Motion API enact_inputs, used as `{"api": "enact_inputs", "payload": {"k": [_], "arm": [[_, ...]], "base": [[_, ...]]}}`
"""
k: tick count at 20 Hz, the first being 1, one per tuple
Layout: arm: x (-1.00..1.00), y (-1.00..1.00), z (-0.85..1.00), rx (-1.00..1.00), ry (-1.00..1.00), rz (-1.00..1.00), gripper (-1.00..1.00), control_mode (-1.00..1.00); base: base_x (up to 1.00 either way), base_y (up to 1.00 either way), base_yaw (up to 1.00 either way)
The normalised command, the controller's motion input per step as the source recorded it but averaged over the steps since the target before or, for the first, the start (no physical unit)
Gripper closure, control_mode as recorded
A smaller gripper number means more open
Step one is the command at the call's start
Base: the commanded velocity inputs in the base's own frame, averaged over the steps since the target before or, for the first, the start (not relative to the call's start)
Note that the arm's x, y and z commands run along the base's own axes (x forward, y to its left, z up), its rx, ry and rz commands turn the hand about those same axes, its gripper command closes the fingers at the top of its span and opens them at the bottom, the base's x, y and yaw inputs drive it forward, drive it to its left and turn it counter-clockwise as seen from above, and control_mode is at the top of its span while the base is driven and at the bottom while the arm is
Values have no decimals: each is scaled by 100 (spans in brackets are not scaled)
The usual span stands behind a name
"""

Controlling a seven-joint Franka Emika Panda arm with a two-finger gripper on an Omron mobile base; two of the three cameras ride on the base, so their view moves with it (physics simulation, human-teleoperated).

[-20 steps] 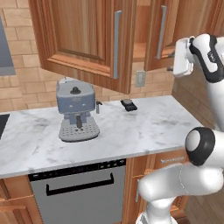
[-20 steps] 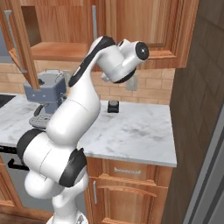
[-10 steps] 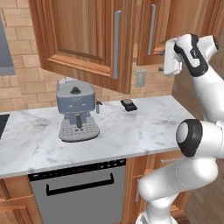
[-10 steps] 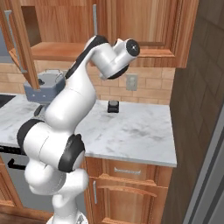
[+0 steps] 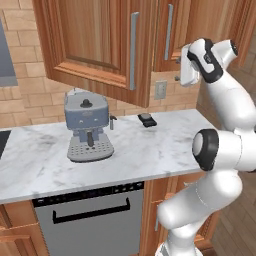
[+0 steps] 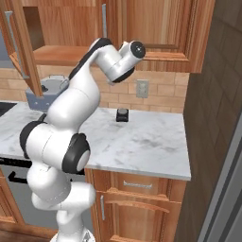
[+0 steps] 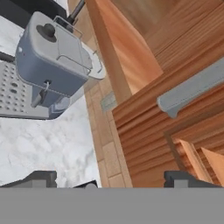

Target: Close all open cabinet doors.

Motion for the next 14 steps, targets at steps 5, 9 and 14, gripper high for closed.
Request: {"api": "enact_inputs", "payload": {"k": [5, 9, 14], "arm": [[34, 18, -26, -9, 0, 0, -100, -100], [32, 14, -31, -9, 0, 0, -100, -100], [31, 14, -32, -9, 0, 0, -100, -100]], "base": [[0, 0, 0], [0, 0, 0], [0, 0, 0]]}}
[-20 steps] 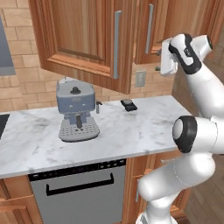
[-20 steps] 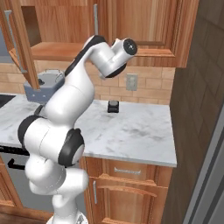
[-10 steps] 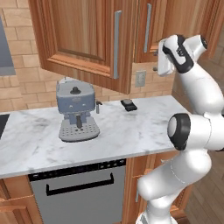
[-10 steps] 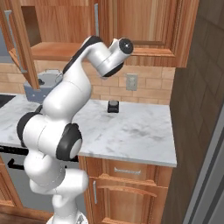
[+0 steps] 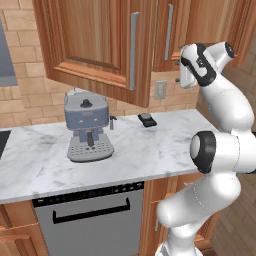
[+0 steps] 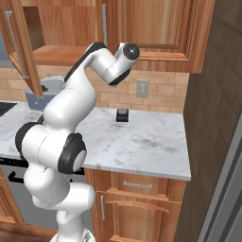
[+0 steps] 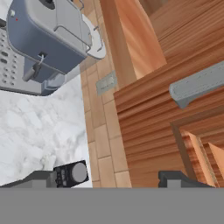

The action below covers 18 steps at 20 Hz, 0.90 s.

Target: Close all open cabinet doors.

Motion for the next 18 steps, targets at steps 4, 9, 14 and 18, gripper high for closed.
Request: {"api": "enact_inputs", "payload": {"k": [4, 9, 14, 18], "arm": [[8, 15, -17, -9, 0, 0, -100, -100], [-69, 19, 0, -11, -7, 0, -100, -100], [-100, 13, 3, -12, -13, 0, -100, -100], [-100, 11, 1, -13, -16, 0, -100, -100]], "base": [[0, 0, 0], [0, 0, 0], [0, 0, 0], [0, 0, 0]]}}
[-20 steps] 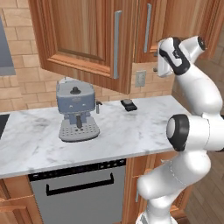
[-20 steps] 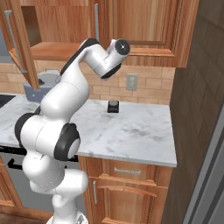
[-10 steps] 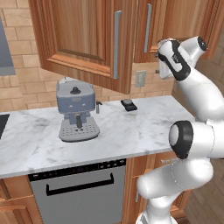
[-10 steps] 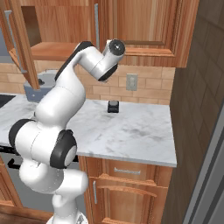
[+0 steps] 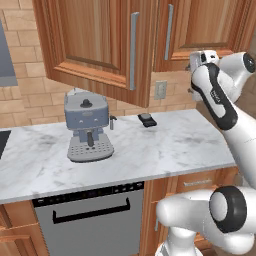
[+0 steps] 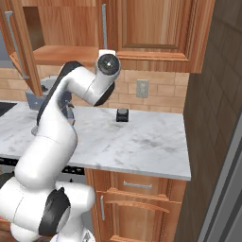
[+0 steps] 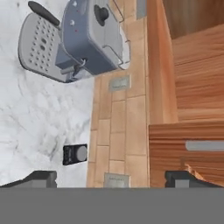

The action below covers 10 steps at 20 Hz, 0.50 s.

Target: Close all open cabinet doors.

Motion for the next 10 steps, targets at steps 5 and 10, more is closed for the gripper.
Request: {"api": "enact_inputs", "payload": {"k": [5, 10], "arm": [[-100, 25, 0, -15, -19, 0, -100, -100], [-100, 37, 2, -16, -21, 0, -100, -100]], "base": [[0, 0, 0], [0, 0, 0]]}}
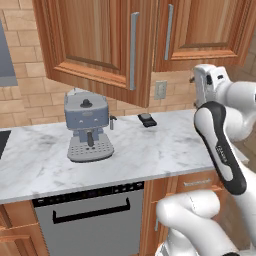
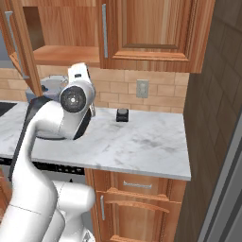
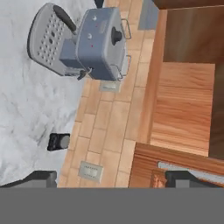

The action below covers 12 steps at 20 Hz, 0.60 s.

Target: Close all open cabinet doors.

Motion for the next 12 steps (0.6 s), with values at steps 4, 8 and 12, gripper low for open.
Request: {"api": "enact_inputs", "payload": {"k": [4, 8, 12], "arm": [[-100, 49, 5, -17, -24, 0, -100, -100], [-100, 53, 7, -17, -24, 0, -100, -100], [-100, 53, 7, -17, -24, 0, -100, -100]], "base": [[0, 0, 0], [0, 0, 0], [0, 0, 0]]}}
